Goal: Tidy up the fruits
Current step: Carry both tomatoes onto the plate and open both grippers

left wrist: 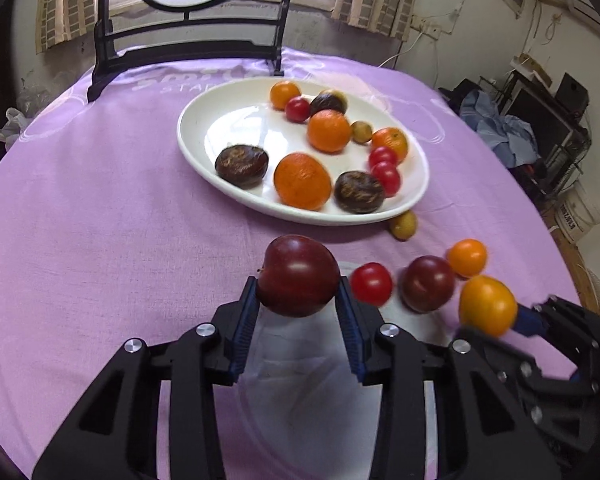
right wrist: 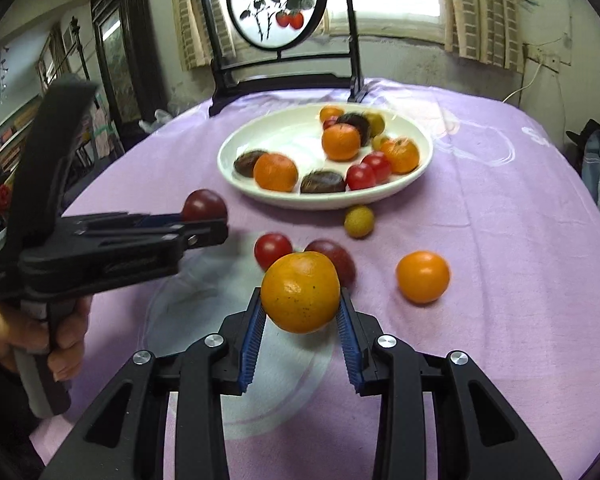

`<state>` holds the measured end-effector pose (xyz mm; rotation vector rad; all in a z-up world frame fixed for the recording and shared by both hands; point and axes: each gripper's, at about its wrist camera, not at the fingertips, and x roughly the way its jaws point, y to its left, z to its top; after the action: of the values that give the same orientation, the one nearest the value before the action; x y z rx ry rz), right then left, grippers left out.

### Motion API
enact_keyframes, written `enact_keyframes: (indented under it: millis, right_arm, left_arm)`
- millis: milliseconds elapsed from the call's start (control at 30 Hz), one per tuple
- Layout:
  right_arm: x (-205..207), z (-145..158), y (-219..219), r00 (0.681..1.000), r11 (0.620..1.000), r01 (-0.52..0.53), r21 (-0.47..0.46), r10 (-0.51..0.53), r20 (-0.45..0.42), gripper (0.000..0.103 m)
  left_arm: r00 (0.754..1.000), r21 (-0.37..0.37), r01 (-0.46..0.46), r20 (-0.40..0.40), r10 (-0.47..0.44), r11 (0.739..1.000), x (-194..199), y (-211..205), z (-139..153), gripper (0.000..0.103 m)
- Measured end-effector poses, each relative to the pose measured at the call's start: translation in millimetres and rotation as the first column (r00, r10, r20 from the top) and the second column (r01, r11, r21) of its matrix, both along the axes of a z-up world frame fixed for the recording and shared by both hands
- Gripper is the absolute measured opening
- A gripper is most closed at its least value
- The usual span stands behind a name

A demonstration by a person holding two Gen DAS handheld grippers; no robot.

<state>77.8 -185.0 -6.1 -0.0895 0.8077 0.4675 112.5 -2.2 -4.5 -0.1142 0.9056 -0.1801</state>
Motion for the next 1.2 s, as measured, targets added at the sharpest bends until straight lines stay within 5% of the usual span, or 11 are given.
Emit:
enact_keyframes:
  millis: [233,433,900,933,967,1000,1200]
  right_arm:
    - [13.2,35.1,3.2,0.995,1.0,-0.003,-0.021,0.005,0.104,0.036]
    - [54.1,52.3,19.8,0.985,0.998,-0.002,-0.066,0.014,0.174,0.036]
    - [128.5,8.5,60.8,0.999,0.989,0.013,-0.15,-0.007,0.038,0.037]
    - [129.7,7.3,62.3,0.999,0.989,0.009,-0.15,-0.004,0.035,0.039]
    - [129.0,7.2,62.4,0.999,0.989,0.011,-0.15,-0.005,0.038,0.053]
    - [127.9,8.3,61.5,0.999,0.988,0.024,-0.15,-0.016,0.052,0.064]
    - [109.0,16.7,35.4,0.997,0.994,0.052,-0.096,-0.046,0.062,0.065]
  left_arm:
    - [0.995,0.005,0.046,0.089,-0.046,0.999,2.2,-7.4,45.6,0.038]
    - [0.994,0.006,-0.007,0.112,0.006,1.0,44.3,-2.7,58.9,0.038]
    - [0.996,-0.008,-0.092,-0.016,0.092,0.996,117.9,8.6,20.2,0.04]
    - [0.995,-0.017,-0.098,-0.01,0.098,0.995,118.5,9.2,20.9,0.049]
    - [0.994,-0.023,-0.109,0.003,0.109,0.994,117.3,10.3,22.7,0.064]
    - [0.993,-0.024,-0.118,0.024,0.119,0.993,114.4,10.8,25.8,0.066]
    - [0.993,0.003,-0.097,0.07,0.097,0.995,88.6,6.4,38.0,0.073]
